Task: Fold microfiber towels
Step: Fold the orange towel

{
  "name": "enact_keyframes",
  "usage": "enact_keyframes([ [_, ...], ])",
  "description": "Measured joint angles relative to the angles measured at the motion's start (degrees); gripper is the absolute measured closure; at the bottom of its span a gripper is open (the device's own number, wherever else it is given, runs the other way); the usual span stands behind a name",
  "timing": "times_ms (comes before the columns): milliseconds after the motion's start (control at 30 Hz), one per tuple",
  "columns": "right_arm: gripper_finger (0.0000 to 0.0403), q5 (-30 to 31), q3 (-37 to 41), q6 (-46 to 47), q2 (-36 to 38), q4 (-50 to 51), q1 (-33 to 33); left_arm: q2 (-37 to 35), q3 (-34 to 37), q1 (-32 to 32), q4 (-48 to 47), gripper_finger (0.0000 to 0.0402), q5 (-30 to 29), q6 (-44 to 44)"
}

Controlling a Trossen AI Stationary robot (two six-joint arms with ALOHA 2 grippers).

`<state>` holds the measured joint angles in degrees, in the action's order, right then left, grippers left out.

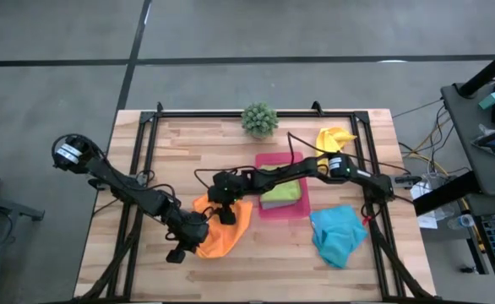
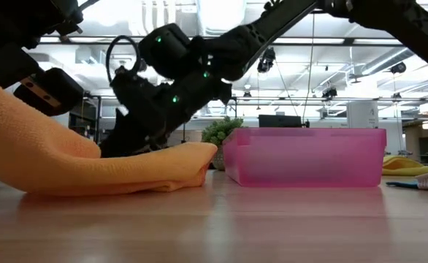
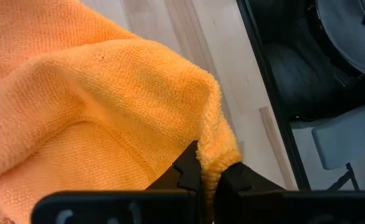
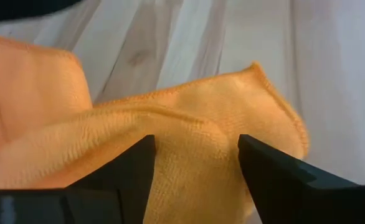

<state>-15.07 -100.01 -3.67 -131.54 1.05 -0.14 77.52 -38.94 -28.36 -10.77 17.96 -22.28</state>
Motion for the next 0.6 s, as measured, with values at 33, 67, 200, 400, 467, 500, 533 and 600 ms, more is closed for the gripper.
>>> enact_keyframes([
  [33, 0.0187, 0.0, 0.0, -0.3, -0.3, -0.1, 0.0, 0.0, 0.0, 0.0, 0.0, 0.0402, 0.0, 0.0],
  [67, 0.0193, -0.1, 0.0, -0.5, -0.5, -0.1, 0.0, 0.0, 0.0, 0.0, -0.1, 0.0402, 0.0, 0.0],
  [200, 0.023, -0.1, 0.0, -0.7, -0.6, 0.0, 0.2, 0.0, 0.0, 0.0, -0.1, 0.0402, 0.0, 0.1],
  [400, 0.0303, -0.1, 0.0, 0.0, 0.0, 0.4, 0.3, -0.1, 0.0, 0.0, -0.1, 0.0402, 0.0, 0.0],
  [467, 0.0327, -0.1, 0.0, 0.1, 0.4, 0.6, 0.3, -0.1, 0.0, 0.0, 0.0, 0.0402, 0.0, 0.0],
  [500, 0.0339, -0.1, 0.0, 0.3, 0.6, 1.0, 0.3, -0.1, 0.0, 0.0, -0.1, 0.0402, 0.0, 0.0],
  [533, 0.035, -0.1, 0.0, 0.6, 1.0, 1.4, 0.3, -0.2, 0.0, 0.0, -0.4, 0.0402, 0.0, -0.3],
  [600, 0.0369, 0.0, 0.0, 0.5, 1.8, 3.0, 0.3, -0.5, 0.0, 0.0, -1.6, 0.0402, 0.0, -1.5],
])
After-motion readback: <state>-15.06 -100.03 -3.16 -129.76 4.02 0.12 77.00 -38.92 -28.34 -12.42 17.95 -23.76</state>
